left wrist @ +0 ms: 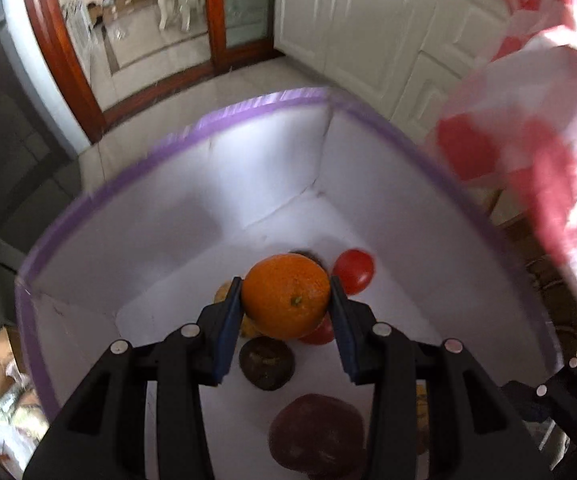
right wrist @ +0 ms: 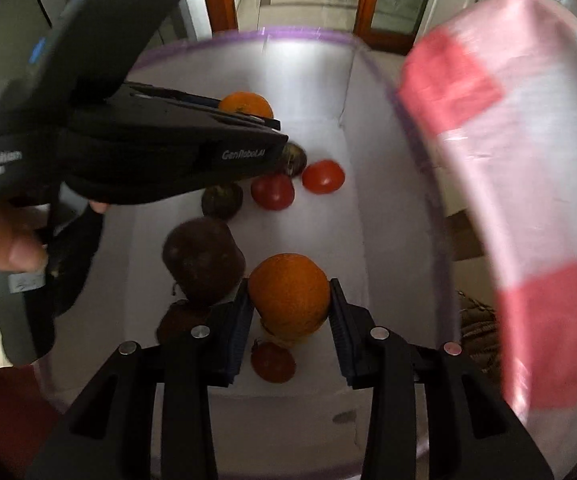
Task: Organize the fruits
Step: 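Carry both tangerines over the white box and open both tools, then move both open tools back over the last tangerine and brown fruit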
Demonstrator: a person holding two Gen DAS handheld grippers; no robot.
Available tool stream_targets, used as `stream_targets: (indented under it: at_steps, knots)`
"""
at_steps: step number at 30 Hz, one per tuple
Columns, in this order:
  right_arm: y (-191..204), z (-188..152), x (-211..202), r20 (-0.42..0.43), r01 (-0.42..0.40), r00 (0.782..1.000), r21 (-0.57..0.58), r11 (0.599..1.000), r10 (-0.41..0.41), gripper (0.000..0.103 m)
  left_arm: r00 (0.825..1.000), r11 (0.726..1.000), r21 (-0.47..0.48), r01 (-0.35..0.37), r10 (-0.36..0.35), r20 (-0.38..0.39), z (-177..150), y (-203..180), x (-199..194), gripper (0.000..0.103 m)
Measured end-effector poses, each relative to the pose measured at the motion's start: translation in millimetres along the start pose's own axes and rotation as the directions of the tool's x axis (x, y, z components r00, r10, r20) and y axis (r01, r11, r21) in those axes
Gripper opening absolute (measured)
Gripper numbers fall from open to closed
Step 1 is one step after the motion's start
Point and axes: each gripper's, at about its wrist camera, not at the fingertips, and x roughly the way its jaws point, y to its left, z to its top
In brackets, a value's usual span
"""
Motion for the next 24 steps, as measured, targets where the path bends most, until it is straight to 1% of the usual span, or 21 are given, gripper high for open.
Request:
stream_targets:
  at_steps: [2, 5, 8, 13, 14, 15, 16, 17, 18, 20, 22, 23, 24]
  knots:
    - [4.4, -3.6, 10.0, -0.029, 0.003, 1.000, -0.010, 1.000, -0.003, 0.037, 1.000, 1.000, -0.019, 0.006, -0.006, -0.023, -2.3, 3.3, 8.3, 0.042]
    - [5.5, -5.8, 23.3, -0.070, -0.010, 0.997, -0.007, 1.000, 0.010, 0.037, 0.999, 1.000, -0.028, -0.008, 0.007, -0.037, -4.9, 7.0, 13.2, 0.042]
    - [2.1, -8.1, 25.9, -0.080, -0.025, 0.996, 0.006, 1.000, 0.026, 0.038, 0.999, 1.000, -0.022, -0.022, 0.022, -0.036, -5.3, 3.8, 12.9, 0.042]
    - [-4.5, -10.0, 27.1, -0.085, -0.028, 0.996, 0.043, 0.999, 0.032, 0.039, 0.999, 0.999, -0.006, -0.049, 0.049, -0.024, -6.8, 1.1, 16.8, 0.043]
    - [-5.5, -11.0, 25.5, -0.085, -0.026, 0.996, 0.050, 0.998, 0.030, 0.042, 0.998, 0.999, -0.009, -0.050, 0.050, -0.025, -1.8, -2.5, 17.6, 0.043]
    - [-10.6, -12.6, 27.7, -0.080, -0.024, 0.996, 0.051, 0.998, 0.028, 0.049, 0.999, 0.999, -0.017, -0.045, 0.045, -0.025, -1.6, -2.1, 16.9, 0.044]
    - [-11.5, -13.2, 23.2, -0.064, -0.018, 0.998, 0.053, 0.998, 0.022, 0.054, 0.999, 0.999, -0.024, -0.039, 0.038, -0.024, -1.0, -1.2, 16.9, 0.045]
    - [-11.5, -13.7, 18.7, -0.050, -0.016, 0.999, 0.052, 0.999, 0.018, 0.059, 0.999, 0.999, -0.031, -0.032, 0.032, -0.015, 0.3, -0.4, 15.1, 0.056]
    - [-10.9, -13.9, 12.2, -0.026, -0.012, 1.000, 0.046, 0.999, 0.014, 0.062, 1.000, 0.999, -0.036, -0.030, 0.030, -0.004, 2.0, 1.2, 11.1, 0.068]
    - [-8.3, -14.9, -3.9, 0.026, -0.010, 1.000, 0.024, 1.000, 0.009, 0.066, 0.998, 0.998, -0.049, -0.045, 0.047, 0.047, 6.6, 1.6, -1.3, 0.078]
    - [-4.5, -17.1, -21.7, 0.084, -0.019, 0.996, -0.001, 1.000, 0.019, 0.068, 0.991, 0.996, -0.049, -0.069, 0.074, 0.109, 14.3, -0.8, -19.2, 0.080]
    - [-2.0, -19.1, -37.8, 0.133, -0.036, 0.990, -0.019, 0.999, 0.038, 0.070, 0.986, 0.995, -0.047, -0.086, 0.092, 0.141, 18.5, -2.3, -28.6, 0.083]
    - [-0.5, -21.1, -53.0, 0.177, -0.049, 0.983, -0.035, 0.998, 0.054, 0.071, 0.976, 0.993, -0.046, -0.112, 0.119, 0.183, 23.1, -4.3, -38.7, 0.087]
